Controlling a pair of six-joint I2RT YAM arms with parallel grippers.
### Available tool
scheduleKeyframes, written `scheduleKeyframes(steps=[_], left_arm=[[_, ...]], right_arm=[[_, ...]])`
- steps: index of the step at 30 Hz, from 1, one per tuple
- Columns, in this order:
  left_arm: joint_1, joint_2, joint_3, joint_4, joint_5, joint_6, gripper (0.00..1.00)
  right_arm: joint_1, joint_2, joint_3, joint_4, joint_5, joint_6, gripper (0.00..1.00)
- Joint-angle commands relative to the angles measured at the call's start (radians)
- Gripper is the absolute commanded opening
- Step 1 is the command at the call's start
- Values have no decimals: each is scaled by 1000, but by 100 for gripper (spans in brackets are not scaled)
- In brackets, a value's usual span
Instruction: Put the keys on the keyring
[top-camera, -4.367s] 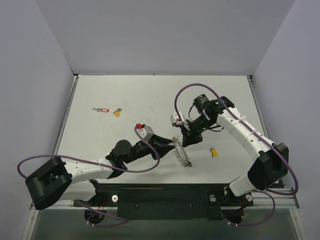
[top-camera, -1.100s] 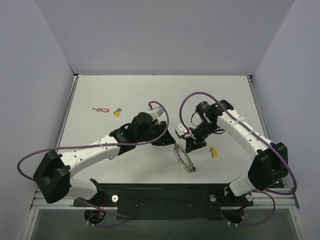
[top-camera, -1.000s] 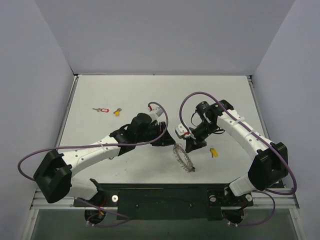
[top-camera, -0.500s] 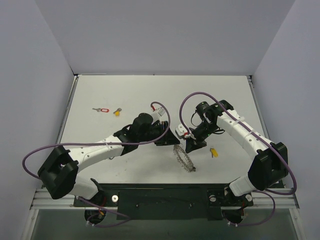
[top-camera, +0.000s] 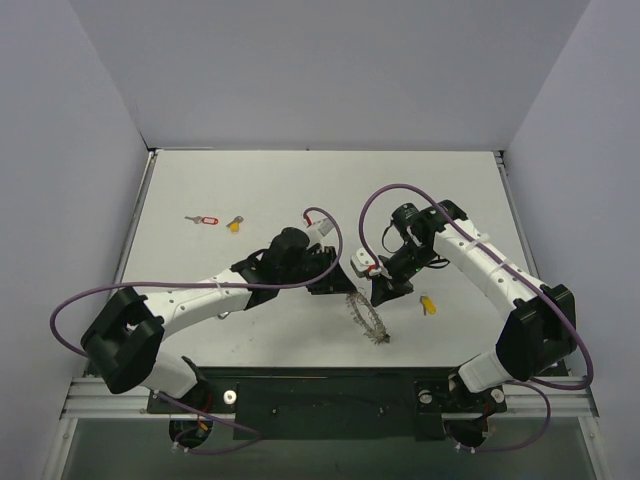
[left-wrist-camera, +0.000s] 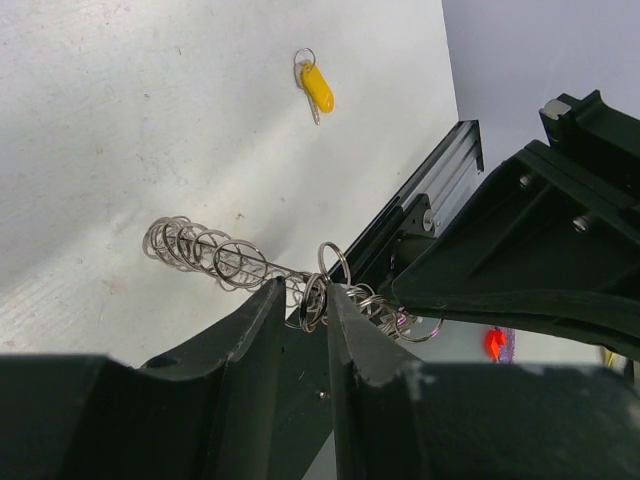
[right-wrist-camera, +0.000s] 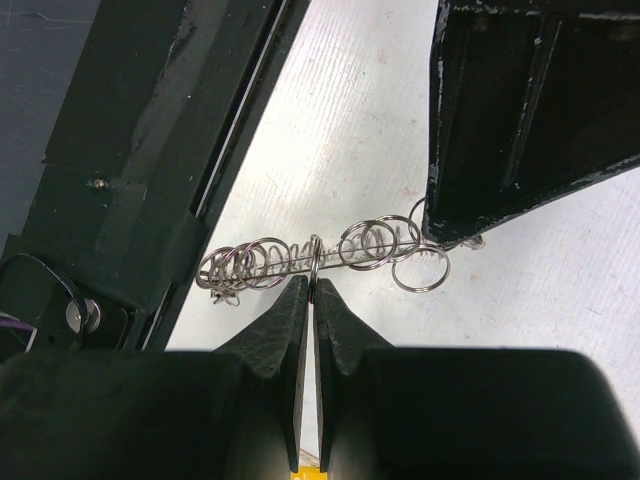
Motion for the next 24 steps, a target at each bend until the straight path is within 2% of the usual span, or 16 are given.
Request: scheduleKeyframes(steps=[1,5,9,13,19,24], left_arm=[[2,5,28,9,20,14,31],[3,4,31,16,25,8,25],[3,1,31,18,28,7,10],[3,1,32,16,28,8,3],[3,-7,42,35,50,43,0],[-6,-16,84,22,33,163,0]], right_arm=[[-6,-34,-2,-56,-60,-26,0],[-6,-34,-6,-55,-62,-27,0],[-6,-34,-6,-56,-60,-26,0],[-8,-34,-6,-55,-59,-27,0],[-15,-31,-9,-55,-62,-27,0],[-37,-26,-9,-52,-80,-26,0]])
